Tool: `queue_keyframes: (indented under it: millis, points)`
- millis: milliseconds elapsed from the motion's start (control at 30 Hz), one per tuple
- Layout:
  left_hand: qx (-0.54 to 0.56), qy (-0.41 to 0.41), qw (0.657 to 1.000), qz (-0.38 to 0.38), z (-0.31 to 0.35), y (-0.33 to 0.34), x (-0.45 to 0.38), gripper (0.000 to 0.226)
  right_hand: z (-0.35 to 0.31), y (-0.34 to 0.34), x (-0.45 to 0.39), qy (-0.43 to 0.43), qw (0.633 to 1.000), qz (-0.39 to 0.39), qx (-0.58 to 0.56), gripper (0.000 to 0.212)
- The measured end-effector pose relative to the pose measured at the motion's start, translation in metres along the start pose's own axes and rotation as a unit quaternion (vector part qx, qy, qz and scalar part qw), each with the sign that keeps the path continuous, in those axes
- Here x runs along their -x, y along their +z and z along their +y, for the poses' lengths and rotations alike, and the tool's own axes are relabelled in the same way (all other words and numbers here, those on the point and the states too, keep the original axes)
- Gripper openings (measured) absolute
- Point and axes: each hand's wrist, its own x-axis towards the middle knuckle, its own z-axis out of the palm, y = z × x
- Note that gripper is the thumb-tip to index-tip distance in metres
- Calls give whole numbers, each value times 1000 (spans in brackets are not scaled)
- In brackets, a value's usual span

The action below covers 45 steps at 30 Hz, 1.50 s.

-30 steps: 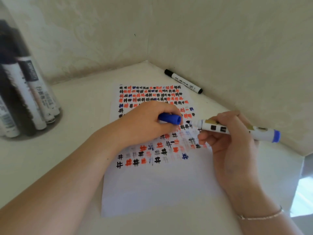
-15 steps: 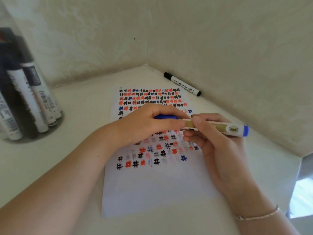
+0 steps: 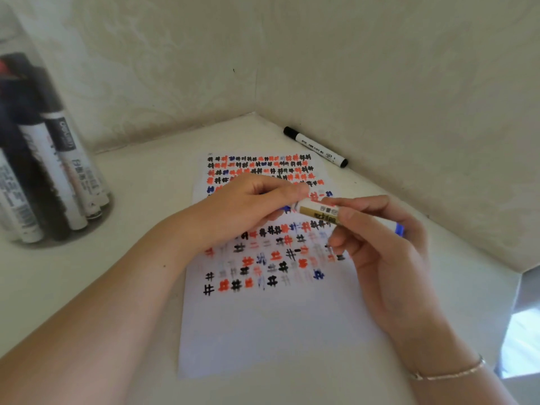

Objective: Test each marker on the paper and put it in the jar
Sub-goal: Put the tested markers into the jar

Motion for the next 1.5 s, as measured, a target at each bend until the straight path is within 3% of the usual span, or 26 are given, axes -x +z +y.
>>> queue_keyframes:
  millis: [200,367,600,667,800,967,1200,1300,1400,1500]
  points:
    - [-63,35,992,105,-3,3,-2,38,0,2,1,10,999,-26,35,14]
    - [-108,47,982,145,-8,3,-4,45,-1,6,3,-5,995,-22,98,24]
    - [-81,38,982,169,-6,1,-4,18,3,11,5,-60,980,-8,192,28]
    - [-61,23,980,188,-6,0,-5,20,4,11,5,-79,975,-4,209,31]
    - [-2,-19,988,151,-3,-1,-6,34,5,9,4,-97,973,12,211,33]
    - [57,-46,990,123,2,-1,-3,34,4,10,6,-79,971,-3,225,37]
    - [19,-51,992,116,2,2,-3,29,4,11,7,-82,964,-11,252,36]
    - [10,-40,993,113,4,1,-2,34,1,13,8,-63,966,-26,248,32]
    - [73,-31,991,104,5,3,-1,40,-1,18,9,-54,970,-15,235,22]
    - [83,-38,991,97,5,8,0,35,0,21,11,-55,971,-5,234,18]
